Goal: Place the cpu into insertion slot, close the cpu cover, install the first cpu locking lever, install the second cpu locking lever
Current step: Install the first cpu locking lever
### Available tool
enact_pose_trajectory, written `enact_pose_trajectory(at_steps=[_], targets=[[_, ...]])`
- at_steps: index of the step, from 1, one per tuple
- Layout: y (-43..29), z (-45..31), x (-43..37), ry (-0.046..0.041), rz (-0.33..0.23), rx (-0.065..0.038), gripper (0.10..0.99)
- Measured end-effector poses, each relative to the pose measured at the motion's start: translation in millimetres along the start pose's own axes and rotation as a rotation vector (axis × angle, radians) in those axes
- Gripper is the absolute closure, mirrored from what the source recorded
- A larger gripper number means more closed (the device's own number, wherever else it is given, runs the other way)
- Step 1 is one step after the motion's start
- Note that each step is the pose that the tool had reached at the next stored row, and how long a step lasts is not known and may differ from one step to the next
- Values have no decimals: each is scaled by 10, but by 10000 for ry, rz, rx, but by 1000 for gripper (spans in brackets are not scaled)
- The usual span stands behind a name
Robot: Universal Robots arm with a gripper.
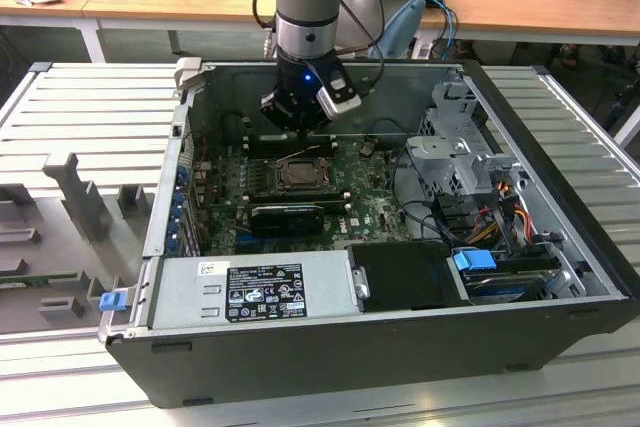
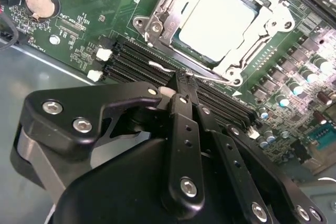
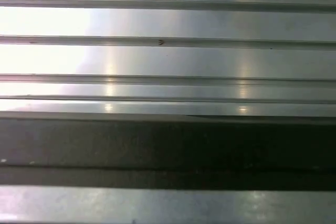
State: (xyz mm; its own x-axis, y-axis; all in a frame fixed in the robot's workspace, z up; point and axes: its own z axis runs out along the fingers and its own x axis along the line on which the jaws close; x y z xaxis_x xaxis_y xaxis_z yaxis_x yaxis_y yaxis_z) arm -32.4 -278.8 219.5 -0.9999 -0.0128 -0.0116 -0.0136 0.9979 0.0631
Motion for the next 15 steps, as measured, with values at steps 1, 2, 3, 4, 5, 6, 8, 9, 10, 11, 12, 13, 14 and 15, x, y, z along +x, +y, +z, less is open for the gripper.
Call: enact_pose_trajectory(at_steps=[1, 2, 3, 4, 5, 6, 8, 9, 10, 11, 12, 13, 14, 15], targets=[[-1, 10, -12, 0, 2, 1, 980], [-1, 17, -31, 0, 2, 0, 980], [-2, 22, -43, 0, 1, 0, 980], [-2, 28, -52, 0, 1, 1, 980], [-3, 38, -66, -1, 1, 0, 980], [-4, 49, -77, 0, 1, 1, 980], [-5, 62, -94, 0, 2, 1, 980], [-6, 72, -107, 0, 2, 2, 980], [-7, 83, -115, 1, 1, 2, 980], [-7, 93, -121, 0, 1, 3, 980], [-9, 110, -123, 0, 3, 7, 980], [-10, 124, -124, 0, 2, 7, 980], [-10, 130, -125, 0, 1, 7, 980], [-11, 134, -126, 1, 1, 8, 980]])
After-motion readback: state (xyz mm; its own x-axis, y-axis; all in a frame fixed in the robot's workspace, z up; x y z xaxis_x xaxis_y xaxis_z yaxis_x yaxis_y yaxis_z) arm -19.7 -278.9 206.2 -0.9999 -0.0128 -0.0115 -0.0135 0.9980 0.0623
